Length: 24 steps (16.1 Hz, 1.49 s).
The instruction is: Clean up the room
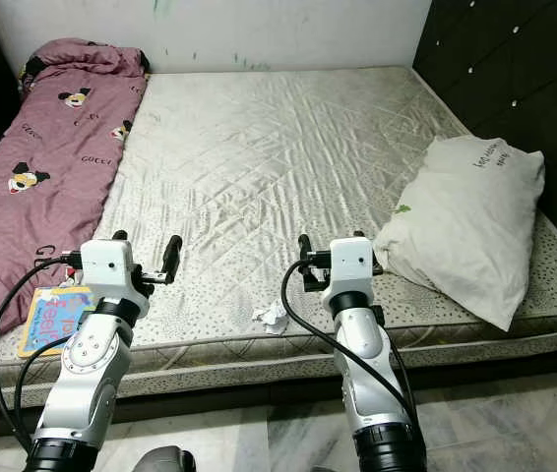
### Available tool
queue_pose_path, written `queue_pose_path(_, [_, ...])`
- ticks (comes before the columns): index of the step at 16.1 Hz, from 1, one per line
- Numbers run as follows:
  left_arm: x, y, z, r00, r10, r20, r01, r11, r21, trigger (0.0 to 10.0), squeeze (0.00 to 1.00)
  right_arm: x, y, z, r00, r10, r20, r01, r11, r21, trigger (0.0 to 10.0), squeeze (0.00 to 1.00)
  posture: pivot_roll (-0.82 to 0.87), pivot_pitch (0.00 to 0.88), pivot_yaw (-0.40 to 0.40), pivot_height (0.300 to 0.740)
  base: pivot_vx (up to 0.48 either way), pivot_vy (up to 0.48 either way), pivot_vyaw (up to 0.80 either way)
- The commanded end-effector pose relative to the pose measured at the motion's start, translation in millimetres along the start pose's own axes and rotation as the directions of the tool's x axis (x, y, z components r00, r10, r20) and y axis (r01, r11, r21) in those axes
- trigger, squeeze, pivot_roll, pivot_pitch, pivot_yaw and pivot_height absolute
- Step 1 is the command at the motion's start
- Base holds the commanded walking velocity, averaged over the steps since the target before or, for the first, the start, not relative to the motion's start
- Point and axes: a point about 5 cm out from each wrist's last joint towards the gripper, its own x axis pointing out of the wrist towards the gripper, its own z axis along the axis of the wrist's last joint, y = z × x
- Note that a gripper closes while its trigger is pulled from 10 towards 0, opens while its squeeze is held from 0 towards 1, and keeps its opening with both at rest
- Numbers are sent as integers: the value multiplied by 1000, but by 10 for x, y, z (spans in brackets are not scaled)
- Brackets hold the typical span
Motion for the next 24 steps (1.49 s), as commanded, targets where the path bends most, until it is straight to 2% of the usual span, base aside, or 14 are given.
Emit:
queue_pose_path(1, [14, -9, 35, 1000, -11, 16, 11, 1000, -1, 10000, 0, 12, -7, 5, 1000, -7, -1, 7, 1000, 4, 10000, 0, 2, 0, -9, 740, 0, 0, 0])
queue_pose_path(12, [22, -24, 20, 1000, -21, 3, 21, 1000, -2, 10000, 0, 12, -7, 2, 1000, -6, -1, 6, 1000, 4, 10000, 0, 2, 0, -8, 740, 271, 0, 0])
queue_pose_path(19, [19, -60, 9, 999, -42, 1, 42, 999, -18, 10000, 0, 7, -3, -7, 1000, -5, -3, 5, 1000, 2, 10000, 0, 1, 0, -8, 740, 0, 0, 0])
queue_pose_path(24, [17, -72, 7, 999, -43, -1, 43, 999, -17, 10000, 0, 8, 4, -18, 1000, -1, -7, 1, 1000, 0, 10000, 0, 2, 0, -8, 740, 298, 0, 0])
